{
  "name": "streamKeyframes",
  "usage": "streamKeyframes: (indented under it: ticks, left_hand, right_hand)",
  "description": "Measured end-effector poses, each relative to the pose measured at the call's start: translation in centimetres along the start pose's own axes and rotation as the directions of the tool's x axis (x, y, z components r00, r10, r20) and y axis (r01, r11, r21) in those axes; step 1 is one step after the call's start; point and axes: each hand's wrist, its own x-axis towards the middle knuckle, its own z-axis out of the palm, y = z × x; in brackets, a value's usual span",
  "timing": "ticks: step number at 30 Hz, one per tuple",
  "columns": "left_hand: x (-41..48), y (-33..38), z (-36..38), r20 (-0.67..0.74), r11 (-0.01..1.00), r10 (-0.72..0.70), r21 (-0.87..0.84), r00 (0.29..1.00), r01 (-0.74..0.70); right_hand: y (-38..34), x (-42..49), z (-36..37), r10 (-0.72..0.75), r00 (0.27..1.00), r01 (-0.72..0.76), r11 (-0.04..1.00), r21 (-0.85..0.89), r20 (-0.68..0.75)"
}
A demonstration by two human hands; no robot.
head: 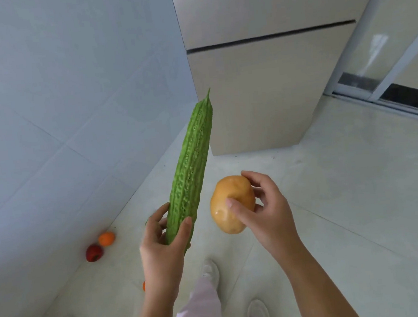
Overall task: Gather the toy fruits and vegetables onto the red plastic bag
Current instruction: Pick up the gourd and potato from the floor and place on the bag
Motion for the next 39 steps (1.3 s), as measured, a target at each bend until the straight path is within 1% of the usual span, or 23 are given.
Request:
streamKeyframes:
  ticks: [5, 9, 11, 13, 16, 20, 23, 26, 30, 33, 36, 39]
  left_hand:
    - [-1.5, 3.6, -2.9, -0.024, 0.998, 0.045, -0.034, 0.999, -0.046]
    - [-3.4, 5.6, -5.0, -0.041, 0.998, 0.037, -0.05, 0.998, -0.039]
    - [-4.5, 6.4, -6.0, -0.024, 0.998, 0.025, -0.05, 0.999, -0.026]
    - [-5.7, 7.3, -7.0, -0.016, 0.999, 0.035, -0.036, 0.999, -0.036]
    - [-7.6, 8.4, -8.6, -0.054, 0.997, 0.081, -0.013, 0.995, -0.082]
    - [-10.1, 9.5, -9.3, -0.166, 0.994, 0.084, -0.059, 0.982, -0.095]
    - [-11.0, 10.9, -9.5, -0.21, 0.987, 0.101, -0.105, 0.973, -0.125]
    - [-11.4, 12.0, -10.4, -0.244, 0.98, 0.143, -0.099, 0.959, -0.172]
    - [-12.7, 12.5, -12.2, -0.317, 0.967, 0.202, -0.085, 0.927, -0.24]
    - [-14.4, 12.0, -13.8, -0.383, 0.959, 0.233, -0.065, 0.894, -0.278]
    - [-17.2, 10.7, -16.0, -0.469, 0.958, 0.261, 0.015, 0.844, -0.287]
    - [-21.1, 8.8, -18.4, -0.587, 0.954, 0.29, 0.115, 0.755, -0.277]
  right_hand:
    - [-4.1, -1.0, 0.7, -0.091, 0.987, 0.094, 0.995, -0.016, 0.133]
    - [-7.2, -2.1, 1.3, -0.156, 0.959, 0.165, 0.986, -0.022, 0.237]
    - [-8.8, -2.9, 1.4, -0.195, 0.934, 0.212, 0.977, -0.027, 0.3]
    - [-10.5, -3.9, 1.2, -0.246, 0.893, 0.277, 0.96, -0.03, 0.377]
    - [-12.7, -5.2, 1.1, -0.302, 0.823, 0.358, 0.933, -0.027, 0.481]
    - [-15.3, -5.9, 0.9, -0.359, 0.771, 0.417, 0.909, 0.009, 0.526]
    - [-17.1, -6.3, 1.3, -0.407, 0.738, 0.462, 0.886, 0.037, 0.539]
    - [-18.3, -7.0, 2.1, -0.455, 0.696, 0.512, 0.857, 0.061, 0.555]
    - [-19.2, -8.3, 3.1, -0.499, 0.653, 0.547, 0.831, 0.101, 0.569]
    - [-19.8, -9.7, 4.2, -0.513, 0.631, 0.535, 0.831, 0.152, 0.583]
    - [-20.1, -12.3, 6.0, -0.52, 0.556, 0.549, 0.815, 0.182, 0.648]
    - [-19.9, -15.5, 7.8, -0.52, 0.483, 0.538, 0.811, 0.23, 0.705]
